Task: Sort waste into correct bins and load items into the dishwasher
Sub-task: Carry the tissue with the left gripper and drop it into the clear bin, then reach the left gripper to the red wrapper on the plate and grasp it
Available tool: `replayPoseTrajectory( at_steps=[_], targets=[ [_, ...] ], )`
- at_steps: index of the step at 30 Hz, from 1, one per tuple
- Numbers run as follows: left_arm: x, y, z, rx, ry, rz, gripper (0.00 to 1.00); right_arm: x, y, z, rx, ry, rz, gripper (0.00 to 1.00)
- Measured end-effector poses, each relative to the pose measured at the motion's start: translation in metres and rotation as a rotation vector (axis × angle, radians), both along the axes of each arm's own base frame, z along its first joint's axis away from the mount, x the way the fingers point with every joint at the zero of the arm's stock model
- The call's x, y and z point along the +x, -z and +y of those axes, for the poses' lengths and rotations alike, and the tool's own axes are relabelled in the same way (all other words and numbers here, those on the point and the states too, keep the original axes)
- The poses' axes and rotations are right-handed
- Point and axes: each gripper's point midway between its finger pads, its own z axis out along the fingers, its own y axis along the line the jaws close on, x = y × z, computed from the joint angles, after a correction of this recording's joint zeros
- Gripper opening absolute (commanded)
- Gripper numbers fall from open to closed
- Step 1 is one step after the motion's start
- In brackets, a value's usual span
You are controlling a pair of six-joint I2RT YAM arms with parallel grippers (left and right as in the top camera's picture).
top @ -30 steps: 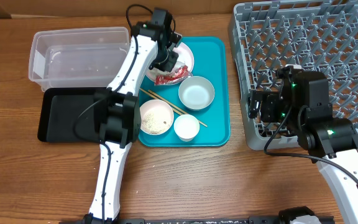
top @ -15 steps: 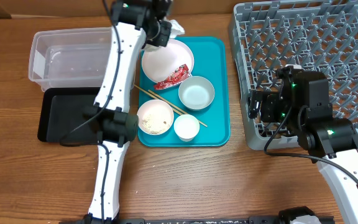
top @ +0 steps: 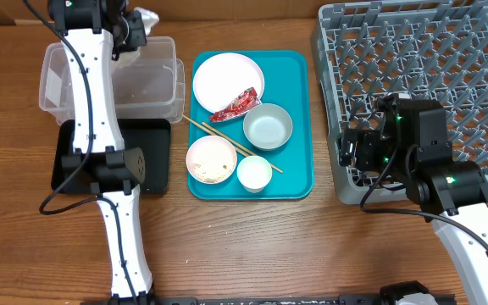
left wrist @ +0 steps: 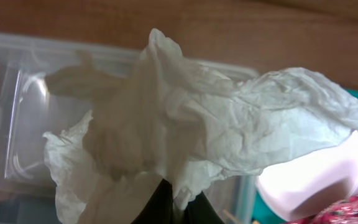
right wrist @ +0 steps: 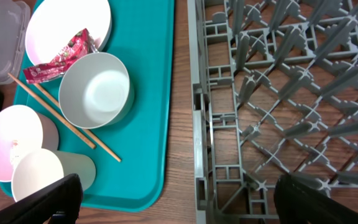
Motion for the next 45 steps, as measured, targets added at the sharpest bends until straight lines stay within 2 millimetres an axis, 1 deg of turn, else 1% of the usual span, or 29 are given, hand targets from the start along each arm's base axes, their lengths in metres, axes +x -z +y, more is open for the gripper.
replayPoseTrajectory(
  at_steps=[1, 2, 3, 4, 5, 6, 7, 9, 13, 16, 18, 20, 22, 24, 26, 28, 31, 33, 36, 39, 42, 45],
  targets=[
    [-0.002, 0.01, 0.002, 0.007, 0.003, 0.035, 0.23, 0.0, 0.0, 0.0, 0.0, 0.0, 0.001, 1.0],
    [-0.005, 0.02, 0.002, 0.009, 0.011, 0.069, 0.39, 0.0, 0.0, 0.0, 0.0, 0.0, 0.002, 1.0],
    [-0.009, 0.031, 0.001, 0.017, 0.028, 0.108, 0.6, 0.0, 0.0, 0.0, 0.0, 0.0, 0.0, 1.0],
    [-0.012, 0.039, 0.001, 0.018, 0.032, 0.136, 0.79, 0.0, 0.0, 0.0, 0.0, 0.0, 0.0, 1.0],
    [-0.013, 0.046, 0.001, 0.021, 0.042, 0.159, 0.93, 0.001, -0.001, 0.0, 0.001, 0.0, -0.005, 1.0],
    [-0.015, 0.05, 0.001, 0.025, 0.054, 0.175, 0.98, 0.002, -0.001, 0.0, 0.002, 0.0, -0.008, 1.0],
    [-0.016, 0.052, 0.001, 0.028, 0.065, 0.182, 1.0, 0.002, -0.002, 0.0, 0.002, 0.0, -0.013, 1.0],
    [-0.016, 0.052, 0.001, 0.039, 0.087, 0.182, 1.0, 0.004, -0.003, 0.001, 0.003, 0.0, -0.019, 1.0],
    [-0.012, 0.043, -0.003, 0.05, 0.156, 0.15, 1.0, 0.004, -0.003, 0.001, 0.003, 0.0, -0.02, 1.0],
    [-0.009, 0.025, -0.016, 0.03, 0.237, 0.091, 1.0, 0.004, -0.003, 0.001, 0.004, 0.0, -0.019, 1.0],
    [-0.01, 0.013, -0.033, -0.002, 0.316, 0.056, 0.96, 0.004, -0.003, 0.001, 0.004, 0.0, -0.019, 1.0],
    [-0.017, 0.007, -0.054, -0.038, 0.404, 0.05, 0.93, 0.003, -0.003, 0.001, 0.004, 0.0, -0.018, 1.0],
    [-0.026, 0.008, -0.083, -0.068, 0.506, 0.067, 0.93, 0.003, -0.003, 0.001, 0.004, 0.0, -0.018, 1.0],
    [-0.029, 0.011, -0.105, -0.074, 0.576, 0.071, 0.93, 0.004, -0.003, 0.001, 0.004, 0.0, -0.019, 1.0],
    [-0.035, 0.018, -0.134, -0.075, 0.67, 0.088, 0.93, 0.003, -0.003, 0.001, 0.004, 0.0, -0.018, 1.0],
    [-0.042, 0.031, -0.158, -0.072, 0.755, 0.121, 0.93, 0.003, -0.003, 0.001, 0.003, 0.0, -0.017, 1.0],
    [-0.052, 0.058, -0.189, -0.06, 0.855, 0.182, 0.92, 0.003, -0.003, 0.001, 0.003, 0.0, -0.017, 1.0],
    [-0.055, 0.076, -0.204, -0.047, 0.896, 0.209, 0.92, 0.003, -0.003, 0.001, 0.003, 0.0, -0.016, 1.0],
    [-0.052, 0.096, -0.214, -0.031, 0.926, 0.218, 0.89, 0.003, -0.002, 0.001, 0.003, -0.001, -0.015, 1.0],
    [-0.045, 0.114, -0.216, -0.017, 0.926, 0.213, 0.88, 0.002, -0.002, 0.0, 0.002, 0.0, -0.013, 1.0],
    [-0.037, 0.126, -0.215, -0.008, 0.921, 0.197, 0.86, 0.002, -0.002, 0.0, 0.002, -0.001, -0.01, 1.0],
    [-0.032, 0.133, -0.216, -0.004, 0.921, 0.182, 0.83, 0.002, -0.001, 0.0, 0.002, 0.0, -0.009, 1.0]
  ],
)
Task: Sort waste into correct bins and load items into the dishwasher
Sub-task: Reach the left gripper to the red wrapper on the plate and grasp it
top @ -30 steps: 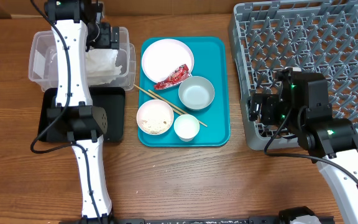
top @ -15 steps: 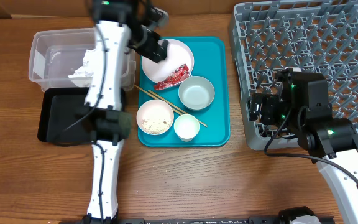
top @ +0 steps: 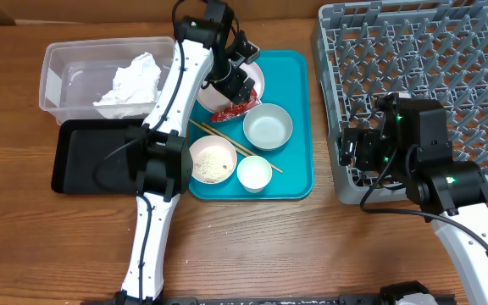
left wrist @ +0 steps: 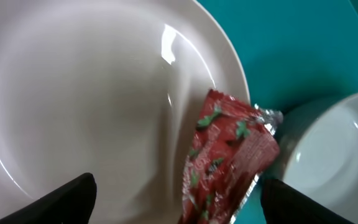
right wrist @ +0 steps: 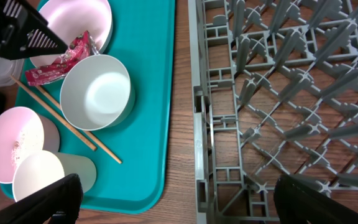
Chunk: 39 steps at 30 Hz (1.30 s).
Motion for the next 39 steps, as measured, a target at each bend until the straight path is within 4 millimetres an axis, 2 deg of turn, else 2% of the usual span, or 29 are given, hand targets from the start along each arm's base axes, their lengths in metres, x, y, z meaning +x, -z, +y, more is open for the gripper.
replayPoseTrajectory(
  at_steps=[8, 10, 13, 17, 18, 25, 28, 31, 36, 38, 39],
  targets=[
    [-0.007, 0.033, 0.002, 0.015, 0.0, 0.045, 0.69, -0.001, 0.001, 0.0, -0.001, 0.0, 0.004, 1.0],
    [-0.009, 0.04, 0.003, 0.018, 0.0, 0.057, 0.62, -0.001, 0.001, 0.0, -0.001, 0.0, 0.005, 1.0],
    [-0.009, 0.044, 0.003, 0.019, 0.001, 0.058, 0.45, -0.001, 0.001, 0.0, -0.001, 0.0, 0.005, 1.0],
    [-0.007, 0.045, 0.002, 0.016, 0.004, 0.045, 0.06, -0.001, 0.001, 0.0, -0.002, 0.0, 0.005, 1.0],
    [-0.007, 0.045, 0.002, 0.016, 0.005, 0.045, 0.04, -0.001, 0.001, 0.0, -0.002, 0.0, 0.005, 1.0],
    [-0.007, 0.044, 0.002, 0.011, -0.04, 0.058, 0.04, -0.001, 0.001, 0.0, -0.001, 0.0, 0.005, 1.0],
    [-0.007, 0.036, 0.005, 0.007, -0.088, 0.073, 0.04, -0.001, 0.001, 0.0, -0.001, 0.0, 0.005, 1.0],
    [0.001, 0.008, 0.008, -0.013, -0.14, 0.048, 0.04, -0.001, 0.001, 0.0, -0.001, 0.0, 0.005, 1.0],
    [0.02, -0.066, 0.024, -0.07, -0.225, -0.074, 0.04, -0.001, 0.001, 0.0, -0.001, 0.0, 0.004, 1.0],
    [0.019, -0.087, 0.033, -0.08, -0.244, -0.097, 0.24, -0.001, 0.001, 0.0, -0.001, 0.0, 0.005, 1.0],
    [0.018, -0.091, 0.034, -0.08, -0.242, -0.102, 0.41, -0.001, 0.001, 0.0, -0.002, 0.0, 0.005, 1.0]
  ],
)
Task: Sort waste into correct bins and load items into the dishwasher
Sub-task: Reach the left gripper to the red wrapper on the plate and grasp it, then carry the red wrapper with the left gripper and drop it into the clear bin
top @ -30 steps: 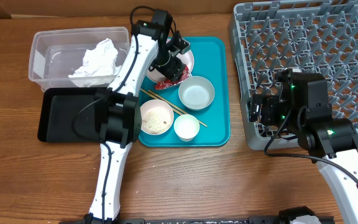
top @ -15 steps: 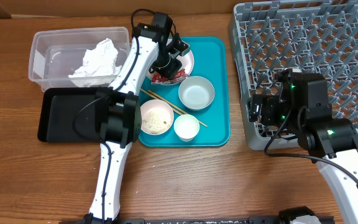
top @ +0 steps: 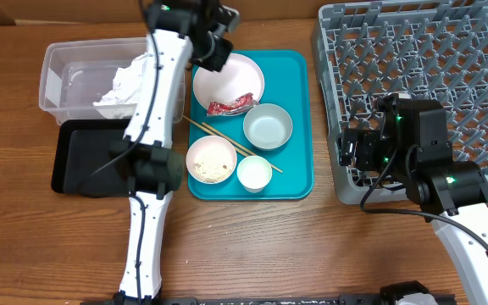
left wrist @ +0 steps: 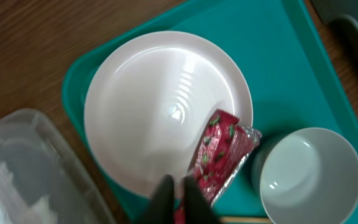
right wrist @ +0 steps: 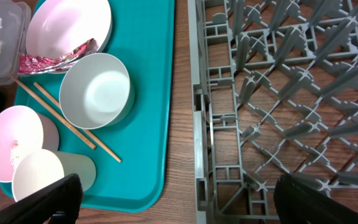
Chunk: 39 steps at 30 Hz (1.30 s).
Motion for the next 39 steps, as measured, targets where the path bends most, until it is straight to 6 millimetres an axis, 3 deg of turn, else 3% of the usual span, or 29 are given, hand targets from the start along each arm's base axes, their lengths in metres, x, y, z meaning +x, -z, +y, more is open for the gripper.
replayPoseTrajectory(
  at_steps=[2, 4, 9, 13, 16, 18, 19, 21, 23, 27, 30, 31, 39],
  targets=[
    [-0.014, -0.006, 0.012, 0.013, -0.006, 0.042, 0.69, 0.0, 0.0, 0.0, 0.001, 0.0, 0.0, 1.0],
    [-0.026, -0.002, 0.015, 0.03, 0.013, 0.09, 0.84, 0.0, 0.0, 0.0, 0.0, 0.0, 0.0, 1.0],
    [-0.045, 0.026, 0.014, 0.074, 0.108, 0.19, 0.86, 0.0, 0.0, 0.0, 0.001, 0.0, -0.001, 1.0],
    [-0.054, 0.068, 0.013, 0.1, 0.173, 0.278, 0.85, 0.0, 0.0, 0.0, 0.0, 0.0, -0.001, 1.0],
    [-0.051, 0.089, 0.012, 0.103, 0.182, 0.285, 0.8, 0.0, 0.0, 0.0, 0.001, 0.0, 0.0, 1.0],
    [-0.051, 0.101, 0.013, 0.105, 0.188, 0.294, 0.72, 0.0, 0.0, 0.0, 0.0, -0.001, -0.001, 1.0],
    [-0.051, 0.105, 0.013, 0.106, 0.193, 0.296, 0.67, 0.0, 0.0, 0.0, 0.0, 0.0, -0.001, 1.0],
    [-0.052, 0.112, 0.013, 0.108, 0.2, 0.302, 0.45, 0.0, 0.0, 0.0, 0.0, 0.0, 0.0, 1.0],
    [-0.051, 0.112, 0.012, 0.107, 0.203, 0.297, 0.37, 0.0, 0.0, 0.0, 0.0, 0.0, -0.001, 1.0],
    [-0.052, 0.112, 0.008, 0.084, 0.208, 0.298, 0.34, 0.0, 0.0, 0.0, 0.001, 0.0, -0.001, 1.0],
    [-0.052, 0.111, 0.004, 0.059, 0.213, 0.301, 0.19, 0.0, 0.0, 0.0, 0.0, 0.0, 0.0, 1.0],
    [-0.052, 0.11, 0.003, 0.052, 0.216, 0.3, 0.07, 0.0, 0.0, 0.0, 0.0, 0.0, -0.001, 1.0],
    [-0.049, 0.109, -0.003, 0.034, 0.191, 0.289, 0.04, 0.0, 0.0, 0.0, 0.001, 0.0, -0.001, 1.0]
  ],
)
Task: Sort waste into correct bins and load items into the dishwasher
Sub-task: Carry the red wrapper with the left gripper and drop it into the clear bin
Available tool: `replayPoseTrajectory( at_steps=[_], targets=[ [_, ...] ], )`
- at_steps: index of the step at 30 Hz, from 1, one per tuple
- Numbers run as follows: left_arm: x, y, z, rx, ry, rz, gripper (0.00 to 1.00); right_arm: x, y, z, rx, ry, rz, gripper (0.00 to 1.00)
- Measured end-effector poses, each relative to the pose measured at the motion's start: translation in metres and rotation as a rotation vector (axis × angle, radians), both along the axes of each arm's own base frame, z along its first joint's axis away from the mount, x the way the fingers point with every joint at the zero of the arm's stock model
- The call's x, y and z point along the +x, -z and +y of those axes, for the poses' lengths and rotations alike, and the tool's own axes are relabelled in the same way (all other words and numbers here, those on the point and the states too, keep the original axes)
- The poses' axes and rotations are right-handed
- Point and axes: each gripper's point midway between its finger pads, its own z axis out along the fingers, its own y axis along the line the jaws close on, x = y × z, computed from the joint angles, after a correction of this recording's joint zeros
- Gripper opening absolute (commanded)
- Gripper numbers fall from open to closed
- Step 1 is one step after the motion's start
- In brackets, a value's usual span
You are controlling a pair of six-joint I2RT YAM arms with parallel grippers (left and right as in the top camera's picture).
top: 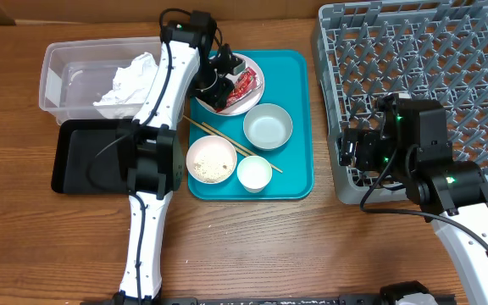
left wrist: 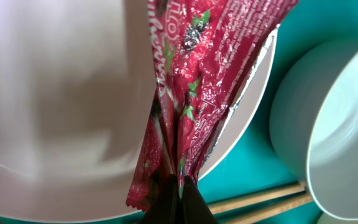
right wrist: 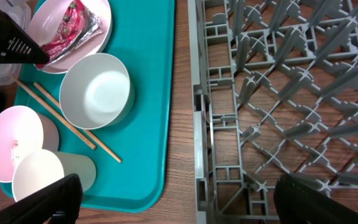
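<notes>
A red foil wrapper [left wrist: 197, 74] hangs pinched in my left gripper [left wrist: 178, 186], which is shut on its lower end just above the white plate [left wrist: 55, 93]. In the overhead view the wrapper [top: 242, 82] stands over the plate's right side [top: 248, 106], with the left gripper [top: 219, 85] beside it. A grey-green bowl [top: 268, 127], a pale bowl with crumbs [top: 211, 159], a white cup [top: 254, 173] and chopsticks [top: 227, 140] lie on the teal tray [top: 299, 182]. My right gripper [right wrist: 176, 196] is open at the rim of the grey dish rack [top: 422, 59], holding nothing.
A clear plastic bin [top: 74, 68] at the back left holds a crumpled white tissue [top: 130, 80]. A black bin [top: 83, 157] sits in front of it. Bare wooden table [top: 312, 246] runs along the front.
My left gripper was shut above the plate's far left, with the wrapper lying flat on the plate's near rim. Now it is low over the plate, shut on the raised wrapper. The right arm is unmoved.
My left gripper held a crumpled tissue over the clear bin. Then the tissue lay in the bin and the gripper stood open over the wrapper on the plate. Then it was shut above the plate with the wrapper lying flat. Now it grips the wrapper.
</notes>
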Motion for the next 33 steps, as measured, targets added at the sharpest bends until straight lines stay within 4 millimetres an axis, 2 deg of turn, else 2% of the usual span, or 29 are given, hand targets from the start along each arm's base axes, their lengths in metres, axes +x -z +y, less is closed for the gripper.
replayPoseTrajectory(
  at_steps=[2, 5, 6, 7, 9, 12, 15, 18, 21, 23, 26, 29, 30, 33],
  targets=[
    [-0.001, -0.005, 0.002, 0.002, -0.038, 0.016, 0.04, 0.0, 0.0, 0.0, 0.0, 0.0, 0.0, 1.0],
    [0.001, -0.029, 0.008, -0.002, -0.11, 0.012, 0.04, 0.0, 0.0, 0.0, 0.0, -0.001, 0.0, 1.0],
    [0.003, -0.043, 0.01, -0.008, -0.132, -0.003, 0.04, 0.0, 0.0, 0.0, 0.0, 0.0, -0.001, 1.0],
    [0.01, -0.069, 0.016, -0.024, -0.175, -0.05, 0.04, 0.0, 0.0, 0.0, 0.0, 0.0, -0.001, 1.0],
    [0.017, -0.102, 0.027, -0.047, -0.237, -0.12, 0.04, 0.001, -0.001, 0.0, 0.0, 0.0, -0.004, 1.0],
    [0.027, -0.148, 0.056, -0.051, -0.381, -0.23, 0.04, 0.002, -0.002, 0.0, 0.002, 0.0, -0.01, 1.0],
    [0.031, -0.176, 0.105, 0.008, -0.629, -0.292, 0.04, 0.003, -0.002, 0.0, 0.002, 0.0, -0.016, 1.0],
    [0.032, -0.175, 0.146, 0.045, -0.888, -0.264, 0.04, 0.004, -0.003, 0.001, 0.003, 0.0, -0.019, 1.0],
    [0.028, -0.156, 0.177, 0.069, -1.152, -0.171, 0.04, 0.004, -0.003, 0.001, 0.003, 0.0, -0.019, 1.0],
    [0.023, -0.139, 0.192, 0.085, -1.332, -0.089, 0.17, 0.004, -0.003, 0.001, 0.003, 0.0, -0.018, 1.0],
    [0.013, -0.112, 0.2, 0.118, -1.558, 0.032, 0.29, 0.004, -0.003, 0.001, 0.003, -0.001, -0.019, 1.0],
    [0.007, -0.094, 0.2, 0.142, -1.692, 0.106, 0.49, 0.004, -0.003, 0.001, 0.003, 0.0, -0.018, 1.0],
    [0.006, -0.091, 0.2, 0.145, -1.718, 0.118, 0.58, 0.004, -0.003, 0.001, 0.003, 0.0, -0.019, 1.0],
    [0.008, -0.089, 0.2, 0.137, -1.772, 0.128, 0.7, 0.004, -0.002, 0.001, 0.002, 0.0, -0.017, 1.0]
  ],
)
